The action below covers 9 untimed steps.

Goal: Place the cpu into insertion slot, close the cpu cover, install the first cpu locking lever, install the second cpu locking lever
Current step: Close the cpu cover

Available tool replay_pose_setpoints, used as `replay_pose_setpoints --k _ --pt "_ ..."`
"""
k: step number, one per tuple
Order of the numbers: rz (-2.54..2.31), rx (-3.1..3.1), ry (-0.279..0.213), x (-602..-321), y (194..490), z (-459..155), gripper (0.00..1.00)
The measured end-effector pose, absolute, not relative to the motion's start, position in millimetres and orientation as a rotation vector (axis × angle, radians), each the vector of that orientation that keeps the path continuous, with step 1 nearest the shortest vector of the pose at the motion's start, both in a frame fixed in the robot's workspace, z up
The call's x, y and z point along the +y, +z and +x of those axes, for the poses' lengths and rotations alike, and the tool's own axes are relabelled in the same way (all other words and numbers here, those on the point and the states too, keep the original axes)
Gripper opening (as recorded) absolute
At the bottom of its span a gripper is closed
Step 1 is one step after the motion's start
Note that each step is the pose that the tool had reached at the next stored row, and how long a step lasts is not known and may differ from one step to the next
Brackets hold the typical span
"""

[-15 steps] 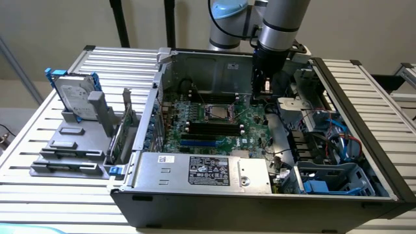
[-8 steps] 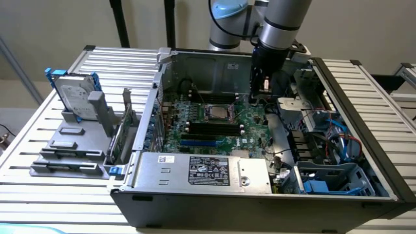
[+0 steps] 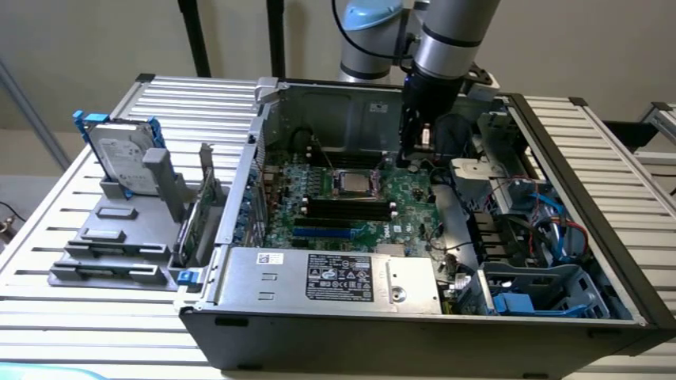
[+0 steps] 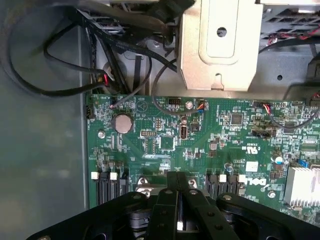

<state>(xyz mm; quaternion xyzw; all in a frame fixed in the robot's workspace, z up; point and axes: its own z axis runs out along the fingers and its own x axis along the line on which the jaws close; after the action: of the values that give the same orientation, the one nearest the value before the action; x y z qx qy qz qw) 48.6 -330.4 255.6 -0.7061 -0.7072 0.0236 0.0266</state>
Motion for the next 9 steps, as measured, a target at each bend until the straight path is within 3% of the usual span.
replay_pose_setpoints --k 9 --pt "-2.181 -2.185 0.072 -336.9 259.5 19.9 0.11"
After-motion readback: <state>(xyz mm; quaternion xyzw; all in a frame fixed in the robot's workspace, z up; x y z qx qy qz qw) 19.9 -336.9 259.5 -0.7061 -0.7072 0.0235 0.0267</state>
